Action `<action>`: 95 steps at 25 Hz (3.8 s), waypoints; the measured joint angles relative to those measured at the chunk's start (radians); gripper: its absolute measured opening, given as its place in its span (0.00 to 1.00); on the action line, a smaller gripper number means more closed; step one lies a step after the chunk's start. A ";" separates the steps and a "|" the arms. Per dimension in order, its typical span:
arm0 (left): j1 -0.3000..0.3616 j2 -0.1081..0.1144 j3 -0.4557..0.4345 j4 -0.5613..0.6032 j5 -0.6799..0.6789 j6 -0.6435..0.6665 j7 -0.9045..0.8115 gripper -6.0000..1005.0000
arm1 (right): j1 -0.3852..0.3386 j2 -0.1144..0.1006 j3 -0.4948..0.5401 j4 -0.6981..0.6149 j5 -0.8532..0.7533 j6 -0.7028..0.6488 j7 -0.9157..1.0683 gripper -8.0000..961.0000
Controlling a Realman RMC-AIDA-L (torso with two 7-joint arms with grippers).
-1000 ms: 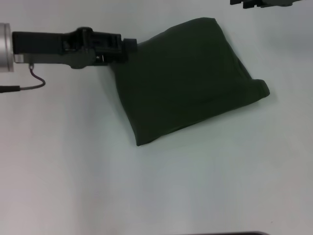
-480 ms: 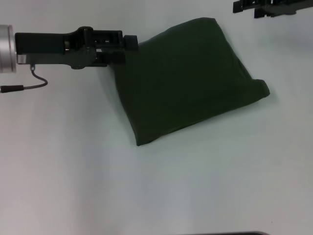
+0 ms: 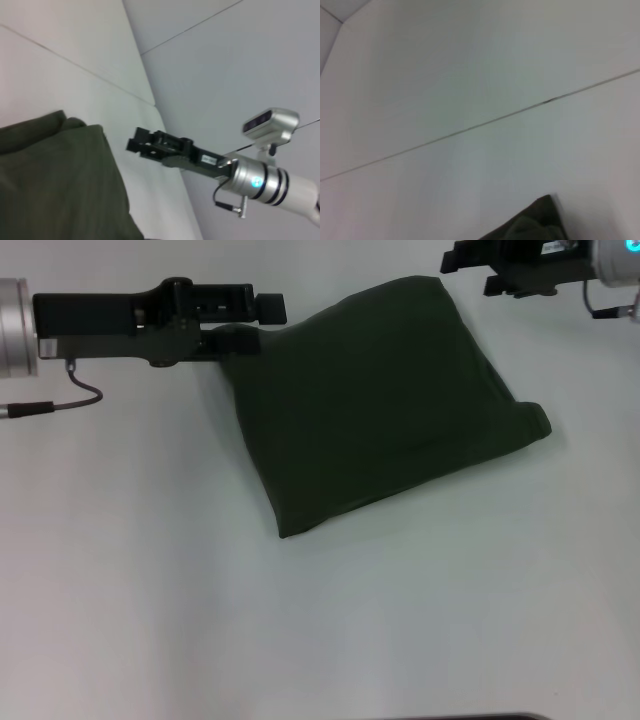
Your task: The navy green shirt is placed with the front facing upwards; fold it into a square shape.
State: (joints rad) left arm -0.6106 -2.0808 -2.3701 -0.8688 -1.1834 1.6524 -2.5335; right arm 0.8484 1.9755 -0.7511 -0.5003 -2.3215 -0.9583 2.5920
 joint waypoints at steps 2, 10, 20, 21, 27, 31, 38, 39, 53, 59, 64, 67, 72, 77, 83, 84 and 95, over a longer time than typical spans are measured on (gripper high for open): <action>0.001 -0.002 -0.004 -0.002 -0.009 0.000 0.003 0.69 | 0.013 0.003 0.001 0.025 0.011 0.021 0.004 0.86; 0.000 -0.002 -0.003 -0.003 -0.015 0.000 0.008 0.69 | 0.039 0.018 -0.007 0.082 0.042 0.110 0.014 0.83; -0.001 -0.005 -0.004 -0.002 -0.018 -0.003 0.010 0.69 | 0.044 0.059 -0.007 0.104 0.042 0.234 0.004 0.79; -0.002 -0.005 -0.004 -0.003 -0.018 -0.005 0.010 0.69 | 0.047 0.062 -0.007 0.104 0.043 0.238 0.004 0.79; -0.002 -0.005 -0.005 -0.003 -0.018 -0.009 0.010 0.69 | 0.055 0.067 -0.008 0.115 0.045 0.242 0.004 0.77; -0.001 -0.005 -0.004 -0.003 -0.018 -0.011 0.011 0.69 | 0.056 0.065 -0.008 0.117 0.046 0.228 0.011 0.75; 0.000 -0.005 -0.004 -0.003 -0.018 -0.012 0.019 0.69 | 0.048 0.058 -0.005 0.117 0.049 0.216 0.006 0.58; 0.001 -0.005 -0.004 -0.002 -0.018 -0.012 0.019 0.69 | 0.048 0.057 -0.007 0.117 0.049 0.216 0.005 0.53; 0.002 -0.005 -0.004 0.001 -0.018 -0.011 0.021 0.69 | 0.051 0.057 -0.008 0.110 0.049 0.207 -0.005 0.04; 0.003 -0.005 -0.002 0.003 -0.018 -0.011 0.022 0.69 | 0.047 0.055 -0.001 0.093 0.048 0.198 -0.006 0.03; 0.003 -0.004 0.000 0.004 -0.017 -0.011 0.022 0.69 | 0.046 0.049 0.001 0.073 0.056 0.190 -0.004 0.03; 0.003 -0.004 0.000 0.004 -0.015 -0.011 0.022 0.69 | 0.046 0.047 -0.001 0.068 0.076 0.189 -0.006 0.03; 0.005 -0.004 -0.001 0.005 -0.014 -0.011 0.022 0.69 | 0.050 0.048 -0.004 0.065 0.083 0.198 -0.007 0.03; 0.005 -0.003 -0.003 0.005 -0.016 -0.008 0.022 0.69 | 0.057 0.048 -0.005 0.062 0.084 0.215 -0.008 0.03; 0.005 -0.005 -0.002 0.005 -0.017 -0.009 0.022 0.69 | 0.059 0.046 -0.007 0.061 0.082 0.235 -0.009 0.04; 0.005 -0.005 -0.002 0.005 -0.017 -0.009 0.022 0.69 | 0.059 0.046 -0.007 0.061 0.082 0.237 -0.011 0.04; 0.006 -0.005 0.000 0.005 -0.014 -0.011 0.022 0.69 | 0.048 0.044 -0.005 0.068 0.085 0.251 -0.015 0.04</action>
State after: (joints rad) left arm -0.6048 -2.0862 -2.3702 -0.8636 -1.1971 1.6412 -2.5111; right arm 0.8968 2.0194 -0.7563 -0.4326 -2.2369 -0.7075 2.5768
